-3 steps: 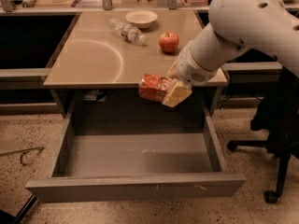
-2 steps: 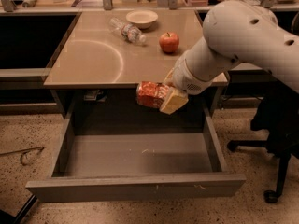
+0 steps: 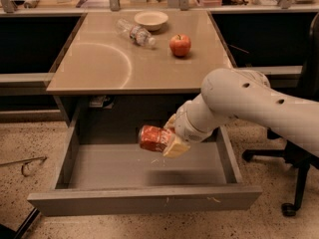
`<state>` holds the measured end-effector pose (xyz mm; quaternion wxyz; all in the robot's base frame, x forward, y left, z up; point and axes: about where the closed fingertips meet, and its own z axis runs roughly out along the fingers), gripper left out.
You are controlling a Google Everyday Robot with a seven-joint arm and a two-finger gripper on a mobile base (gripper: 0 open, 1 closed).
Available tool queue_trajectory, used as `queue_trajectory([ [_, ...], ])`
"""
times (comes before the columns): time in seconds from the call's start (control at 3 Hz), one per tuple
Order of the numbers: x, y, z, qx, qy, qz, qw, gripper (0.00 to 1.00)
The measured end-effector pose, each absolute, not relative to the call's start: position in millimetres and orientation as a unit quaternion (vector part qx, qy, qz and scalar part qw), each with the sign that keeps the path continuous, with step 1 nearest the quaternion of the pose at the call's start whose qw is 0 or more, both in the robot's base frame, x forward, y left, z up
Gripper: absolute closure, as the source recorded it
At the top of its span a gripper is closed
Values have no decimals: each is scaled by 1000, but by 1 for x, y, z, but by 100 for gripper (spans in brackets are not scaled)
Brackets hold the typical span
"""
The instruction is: Place coke can into top drawer
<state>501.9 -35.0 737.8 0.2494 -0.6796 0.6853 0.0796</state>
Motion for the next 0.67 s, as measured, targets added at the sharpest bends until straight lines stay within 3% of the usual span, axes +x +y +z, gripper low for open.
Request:
queue_trajectory([
  [0.67,515,-33,706,-678,681,95,261,100],
])
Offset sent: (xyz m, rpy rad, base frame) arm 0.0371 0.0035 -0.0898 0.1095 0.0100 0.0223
